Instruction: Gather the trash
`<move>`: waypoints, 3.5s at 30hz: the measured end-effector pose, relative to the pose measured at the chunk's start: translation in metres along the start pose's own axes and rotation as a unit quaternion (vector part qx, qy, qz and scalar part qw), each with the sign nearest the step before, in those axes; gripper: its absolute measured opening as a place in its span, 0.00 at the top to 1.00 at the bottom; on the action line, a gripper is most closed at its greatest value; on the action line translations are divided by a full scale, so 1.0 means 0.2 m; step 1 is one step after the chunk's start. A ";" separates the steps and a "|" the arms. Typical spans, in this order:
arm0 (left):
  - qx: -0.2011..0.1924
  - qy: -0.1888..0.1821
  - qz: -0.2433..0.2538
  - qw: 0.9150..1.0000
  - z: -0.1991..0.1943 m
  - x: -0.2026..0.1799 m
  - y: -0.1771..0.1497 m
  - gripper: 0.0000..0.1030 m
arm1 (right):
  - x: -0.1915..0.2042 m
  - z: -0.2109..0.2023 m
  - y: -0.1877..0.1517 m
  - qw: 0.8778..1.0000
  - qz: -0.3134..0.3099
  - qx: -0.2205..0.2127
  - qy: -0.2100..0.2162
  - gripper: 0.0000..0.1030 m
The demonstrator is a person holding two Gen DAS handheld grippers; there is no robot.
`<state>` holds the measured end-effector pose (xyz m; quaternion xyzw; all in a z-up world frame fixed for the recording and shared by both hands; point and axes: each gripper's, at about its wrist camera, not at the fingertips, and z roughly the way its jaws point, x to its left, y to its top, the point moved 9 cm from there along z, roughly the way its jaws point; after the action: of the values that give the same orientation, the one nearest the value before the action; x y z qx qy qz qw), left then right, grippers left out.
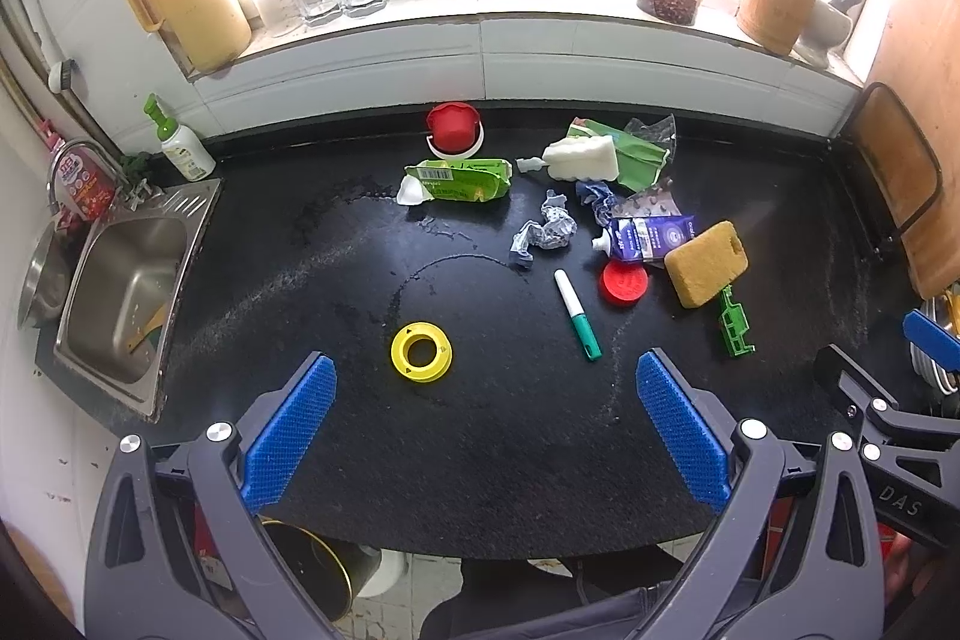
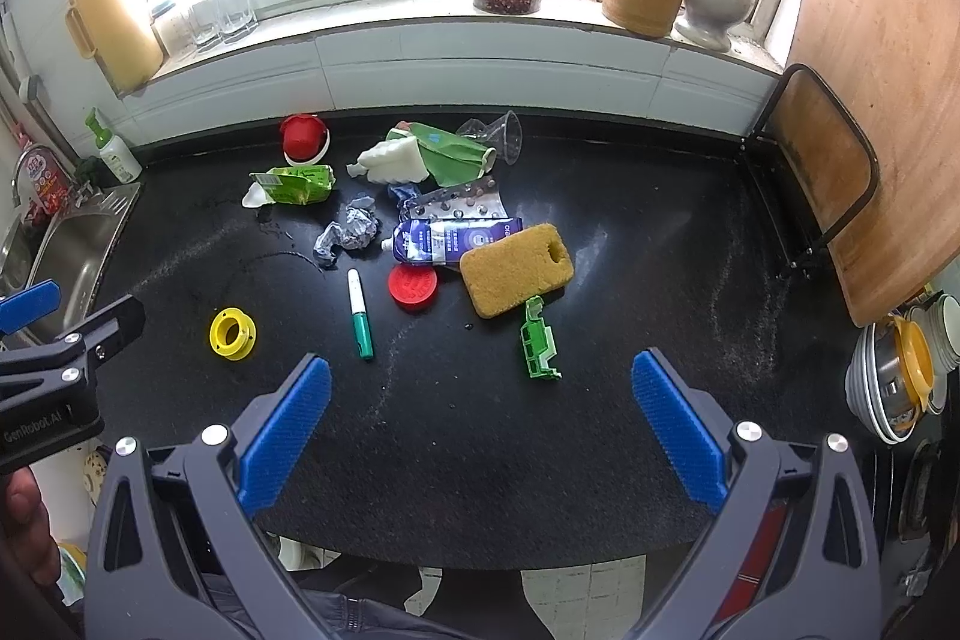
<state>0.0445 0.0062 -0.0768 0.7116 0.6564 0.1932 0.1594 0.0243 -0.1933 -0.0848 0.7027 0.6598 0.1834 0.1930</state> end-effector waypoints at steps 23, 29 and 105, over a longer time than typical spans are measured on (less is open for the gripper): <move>-0.009 0.006 0.003 1.000 -0.04 -0.01 -0.01 0.05 | -0.01 -0.01 -0.01 1.000 0.006 -0.002 0.002 0.05; -0.012 0.007 0.002 1.000 -0.05 -0.02 -0.01 0.05 | -0.02 -0.02 -0.01 1.000 0.005 -0.004 0.002 0.05; 0.084 0.013 -0.035 0.996 1.19 0.23 -0.26 0.47 | -0.20 1.19 -0.23 0.988 -0.080 0.130 0.019 0.72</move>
<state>0.1177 0.0634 -0.3066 0.6964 0.6969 0.1410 0.0976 0.1053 -0.2375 -0.3126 0.6629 0.7358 0.0936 0.1017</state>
